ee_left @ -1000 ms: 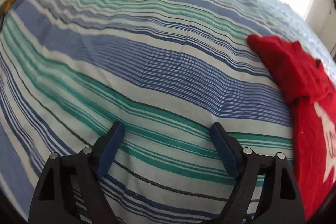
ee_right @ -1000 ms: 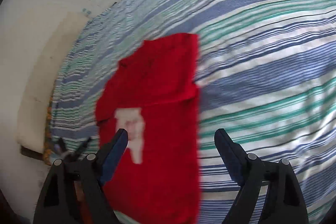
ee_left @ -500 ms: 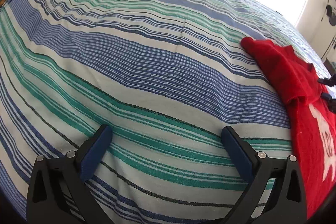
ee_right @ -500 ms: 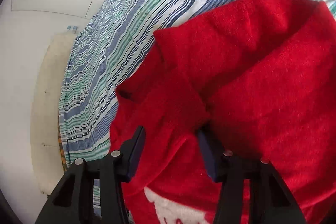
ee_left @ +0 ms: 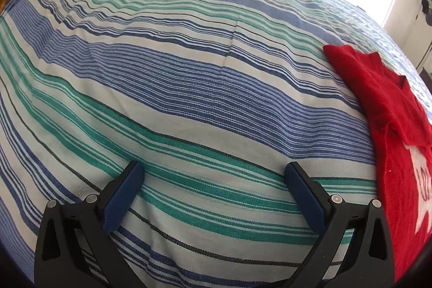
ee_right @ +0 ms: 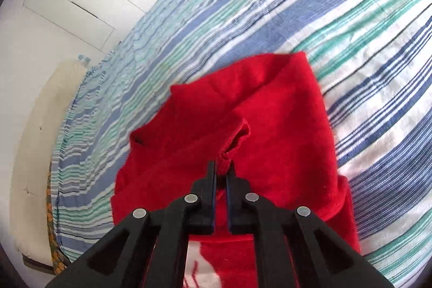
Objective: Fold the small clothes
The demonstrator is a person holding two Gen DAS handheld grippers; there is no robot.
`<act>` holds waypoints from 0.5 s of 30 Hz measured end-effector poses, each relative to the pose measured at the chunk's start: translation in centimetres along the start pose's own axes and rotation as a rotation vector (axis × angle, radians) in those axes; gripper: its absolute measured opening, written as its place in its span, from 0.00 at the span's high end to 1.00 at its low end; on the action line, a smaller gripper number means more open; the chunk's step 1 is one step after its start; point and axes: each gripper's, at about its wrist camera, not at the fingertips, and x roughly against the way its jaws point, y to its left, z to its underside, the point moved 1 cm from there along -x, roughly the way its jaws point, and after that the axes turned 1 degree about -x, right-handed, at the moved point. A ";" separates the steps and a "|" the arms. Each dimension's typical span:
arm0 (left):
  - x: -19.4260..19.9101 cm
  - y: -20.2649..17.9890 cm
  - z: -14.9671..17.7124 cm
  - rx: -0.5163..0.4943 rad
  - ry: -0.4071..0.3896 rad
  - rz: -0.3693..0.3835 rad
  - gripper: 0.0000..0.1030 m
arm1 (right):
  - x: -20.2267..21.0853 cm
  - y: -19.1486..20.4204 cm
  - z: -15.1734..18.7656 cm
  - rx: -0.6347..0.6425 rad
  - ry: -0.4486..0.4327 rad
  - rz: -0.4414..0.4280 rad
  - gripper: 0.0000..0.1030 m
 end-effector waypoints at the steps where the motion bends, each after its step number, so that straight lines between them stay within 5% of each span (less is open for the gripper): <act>1: 0.6 -0.3 -0.4 -0.020 0.021 0.001 0.02 | 0.0 -0.3 0.2 -0.006 0.006 0.009 0.75; 4: 4.3 -2.3 -1.2 -0.082 -0.044 0.157 0.02 | 2.8 -0.5 0.4 0.026 -0.049 -0.028 0.39; 5: 5.4 -3.6 -1.6 -0.127 -0.066 0.200 0.02 | 3.8 -0.1 0.7 0.076 -0.077 -0.027 0.36; 8: 6.4 -9.0 -2.2 -0.337 -0.083 0.234 0.02 | 6.5 -0.5 1.6 0.217 -0.111 -0.005 0.36; 12: 3.4 -13.8 -2.7 -0.469 -0.061 0.130 0.02 | 9.7 -2.6 3.3 0.240 -0.124 -0.003 0.36; 13: 2.4 -14.3 -3.0 -0.468 -0.052 0.106 0.05 | 10.7 -3.4 3.6 0.237 -0.129 -0.007 0.36; 15: 0.7 -14.3 -3.6 -0.438 -0.022 0.071 0.27 | 12.4 -4.5 4.3 0.233 -0.144 -0.014 0.36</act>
